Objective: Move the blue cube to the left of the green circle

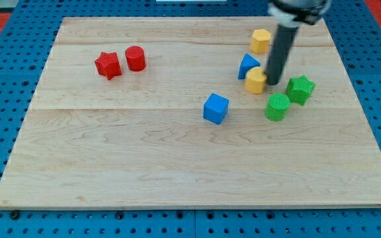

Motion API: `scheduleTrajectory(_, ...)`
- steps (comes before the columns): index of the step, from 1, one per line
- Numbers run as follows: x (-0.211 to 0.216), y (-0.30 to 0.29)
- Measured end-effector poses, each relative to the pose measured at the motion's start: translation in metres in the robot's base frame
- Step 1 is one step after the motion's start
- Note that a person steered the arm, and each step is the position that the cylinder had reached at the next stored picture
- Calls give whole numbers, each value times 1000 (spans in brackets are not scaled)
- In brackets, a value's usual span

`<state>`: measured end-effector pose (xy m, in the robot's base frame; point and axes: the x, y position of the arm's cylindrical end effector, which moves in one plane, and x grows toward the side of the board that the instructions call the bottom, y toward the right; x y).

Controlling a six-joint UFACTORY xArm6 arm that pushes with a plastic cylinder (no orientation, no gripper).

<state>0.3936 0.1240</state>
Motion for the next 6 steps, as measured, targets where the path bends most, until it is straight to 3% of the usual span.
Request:
scheduleTrajectory(1, 15, 0)
scheduleTrajectory(2, 20, -58)
scheduleTrajectory(4, -13, -174)
scheduleTrajectory(5, 25, -162)
scheduleTrajectory(6, 54, -97)
